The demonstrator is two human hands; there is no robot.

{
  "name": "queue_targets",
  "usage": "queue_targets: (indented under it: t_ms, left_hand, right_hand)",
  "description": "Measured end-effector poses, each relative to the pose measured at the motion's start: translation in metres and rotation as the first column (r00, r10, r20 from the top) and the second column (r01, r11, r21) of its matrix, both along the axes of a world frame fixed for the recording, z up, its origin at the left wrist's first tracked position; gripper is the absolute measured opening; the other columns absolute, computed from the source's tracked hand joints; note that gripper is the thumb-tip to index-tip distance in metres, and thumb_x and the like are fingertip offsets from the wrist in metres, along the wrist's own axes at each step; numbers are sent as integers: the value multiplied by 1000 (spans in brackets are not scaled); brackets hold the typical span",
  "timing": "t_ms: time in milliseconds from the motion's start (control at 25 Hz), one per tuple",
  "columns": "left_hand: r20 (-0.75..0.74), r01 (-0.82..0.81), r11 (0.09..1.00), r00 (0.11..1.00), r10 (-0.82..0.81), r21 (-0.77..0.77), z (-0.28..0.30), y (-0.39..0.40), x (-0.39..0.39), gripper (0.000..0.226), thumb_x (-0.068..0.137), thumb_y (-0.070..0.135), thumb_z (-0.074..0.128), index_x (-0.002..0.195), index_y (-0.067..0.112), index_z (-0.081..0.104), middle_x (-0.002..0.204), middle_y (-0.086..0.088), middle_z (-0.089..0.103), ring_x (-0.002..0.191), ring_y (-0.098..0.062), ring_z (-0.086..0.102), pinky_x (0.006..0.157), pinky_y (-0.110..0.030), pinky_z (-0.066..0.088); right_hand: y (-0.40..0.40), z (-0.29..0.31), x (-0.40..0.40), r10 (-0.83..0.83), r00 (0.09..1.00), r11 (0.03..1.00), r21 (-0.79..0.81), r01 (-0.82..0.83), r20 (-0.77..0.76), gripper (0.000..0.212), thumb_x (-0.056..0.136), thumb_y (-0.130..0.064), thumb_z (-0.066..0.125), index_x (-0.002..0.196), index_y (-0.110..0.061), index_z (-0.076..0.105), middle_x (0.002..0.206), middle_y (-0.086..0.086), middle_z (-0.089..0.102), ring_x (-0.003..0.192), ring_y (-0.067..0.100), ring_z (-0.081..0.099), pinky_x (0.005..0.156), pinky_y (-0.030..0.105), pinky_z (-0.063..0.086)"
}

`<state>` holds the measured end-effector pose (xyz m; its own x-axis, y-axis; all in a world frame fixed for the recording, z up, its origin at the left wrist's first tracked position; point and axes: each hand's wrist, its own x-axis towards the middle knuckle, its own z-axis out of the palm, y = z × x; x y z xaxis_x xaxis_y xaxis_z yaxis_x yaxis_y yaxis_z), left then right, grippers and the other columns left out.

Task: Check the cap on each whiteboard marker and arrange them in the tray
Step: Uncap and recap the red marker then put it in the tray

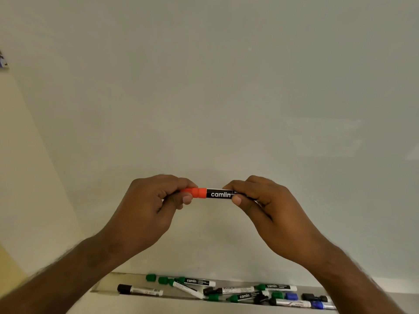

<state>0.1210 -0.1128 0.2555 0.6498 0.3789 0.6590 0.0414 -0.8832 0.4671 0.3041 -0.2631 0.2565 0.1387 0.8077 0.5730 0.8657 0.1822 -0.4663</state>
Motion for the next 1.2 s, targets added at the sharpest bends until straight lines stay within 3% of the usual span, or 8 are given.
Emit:
queue_targets:
  t_ms: [200,440,600,760,960,1120,1200]
  left_hand:
    - [-3,-13,998,1000,13,67,0,-2,0,19,83,18,59,95,26,72,68,20,62,70,-9,59,62,-11,42]
    - [-78,-38,998,996,42,55,-13,17,-7,16,87,18,63,98,24,71,71,17,63,70,-10,59,63,-13,42]
    - [-150,-97,995,984,97,10,-39,46,-19,20,86,12,67,100,25,72,82,11,68,76,-12,60,67,-20,45]
    - [-230,-143,983,967,114,-113,-86,75,-45,23,82,12,71,96,29,74,88,9,62,84,-10,57,69,-7,39]
    - [-349,-218,953,927,135,-211,-159,109,-78,26,78,9,74,93,31,74,87,12,64,81,-8,59,69,-10,44]
    - [-437,-301,919,884,168,-256,-220,131,-96,22,80,6,72,93,24,75,88,8,66,79,-9,62,74,-30,54]
    - [-463,-318,911,870,169,-264,-249,137,-102,22,80,5,71,93,22,75,88,5,66,79,-10,62,74,-33,54]
  right_hand:
    - [6,-3,-1,10,1000,1000,6,-10,-29,19,97,-23,51,103,-28,67,65,-10,47,67,13,48,58,20,32]
    - [26,-26,-10,26,993,999,-17,-28,-119,16,97,-23,52,101,-27,67,64,-11,48,67,13,48,58,21,35]
    - [50,-59,-21,38,979,996,-73,-54,-199,23,96,-18,53,115,-25,63,80,-15,55,77,7,51,69,15,38]
    - [74,-112,-41,-14,966,987,-159,-29,-258,27,94,-14,56,119,-23,58,104,-8,62,92,7,54,78,15,41]
    - [110,-187,-77,-128,977,960,-269,80,-168,23,91,-21,58,113,-25,63,107,-5,67,95,12,56,86,24,44]
    - [136,-242,-99,-182,983,915,-369,161,-22,20,92,-24,54,109,-28,64,101,-6,65,94,14,50,86,33,40]
    - [145,-265,-107,-193,978,891,-402,210,84,19,93,-24,51,107,-26,64,97,-4,62,94,18,47,84,35,35]
